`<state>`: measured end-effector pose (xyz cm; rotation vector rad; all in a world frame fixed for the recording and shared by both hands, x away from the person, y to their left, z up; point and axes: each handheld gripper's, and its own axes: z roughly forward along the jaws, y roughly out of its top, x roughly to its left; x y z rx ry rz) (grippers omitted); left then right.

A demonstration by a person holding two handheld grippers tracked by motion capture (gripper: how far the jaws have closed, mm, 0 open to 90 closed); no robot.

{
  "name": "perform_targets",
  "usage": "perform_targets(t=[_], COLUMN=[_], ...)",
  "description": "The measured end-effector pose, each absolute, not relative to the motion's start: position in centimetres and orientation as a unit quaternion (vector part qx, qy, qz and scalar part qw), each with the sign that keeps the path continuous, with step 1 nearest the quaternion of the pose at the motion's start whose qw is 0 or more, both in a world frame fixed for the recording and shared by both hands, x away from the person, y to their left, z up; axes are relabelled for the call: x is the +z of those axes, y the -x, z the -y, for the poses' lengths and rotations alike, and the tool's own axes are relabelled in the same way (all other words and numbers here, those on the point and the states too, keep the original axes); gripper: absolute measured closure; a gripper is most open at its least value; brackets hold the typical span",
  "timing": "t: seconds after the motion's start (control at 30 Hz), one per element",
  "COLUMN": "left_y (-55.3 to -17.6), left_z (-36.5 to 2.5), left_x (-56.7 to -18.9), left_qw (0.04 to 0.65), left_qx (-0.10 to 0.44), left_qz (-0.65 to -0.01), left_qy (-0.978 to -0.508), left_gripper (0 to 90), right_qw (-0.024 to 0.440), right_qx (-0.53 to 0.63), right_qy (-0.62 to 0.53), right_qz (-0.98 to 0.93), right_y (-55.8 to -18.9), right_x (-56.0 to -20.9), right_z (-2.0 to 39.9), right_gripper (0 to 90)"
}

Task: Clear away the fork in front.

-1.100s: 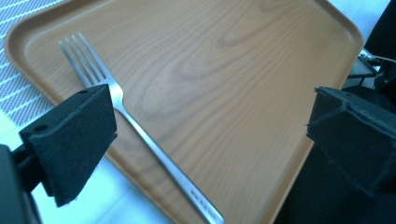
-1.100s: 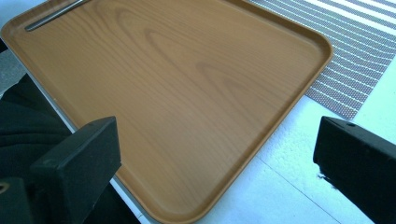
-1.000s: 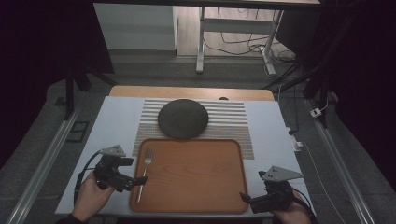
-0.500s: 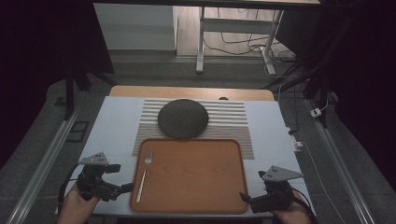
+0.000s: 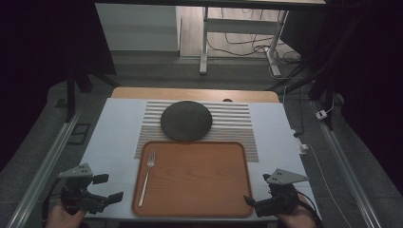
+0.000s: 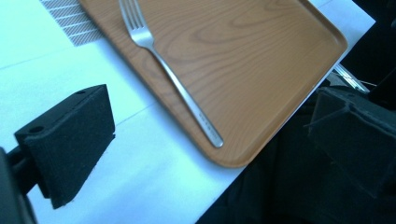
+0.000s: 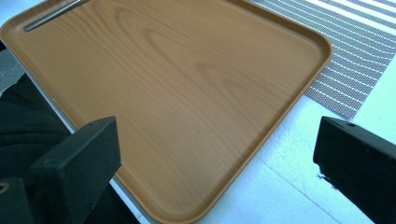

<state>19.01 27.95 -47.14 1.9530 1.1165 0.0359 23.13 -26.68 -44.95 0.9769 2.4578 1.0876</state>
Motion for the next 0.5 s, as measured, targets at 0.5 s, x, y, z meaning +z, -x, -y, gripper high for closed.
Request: perform_targets(t=[0.5], left_y=[-17.3], left_z=[-30.2], left_x=[-47.7], left_qw=[0.430], left_qx=[0.027], left_qz=[-0.474], left_qy=[-0.768], left_gripper=[0.0], right_qw=[0.141], right_qx=[0.376], right_qy=[-0.338], right_qz=[-0.851], right_y=[-23.1], right_x=[-44.9], right_z=[26.7], right_gripper=[0.4])
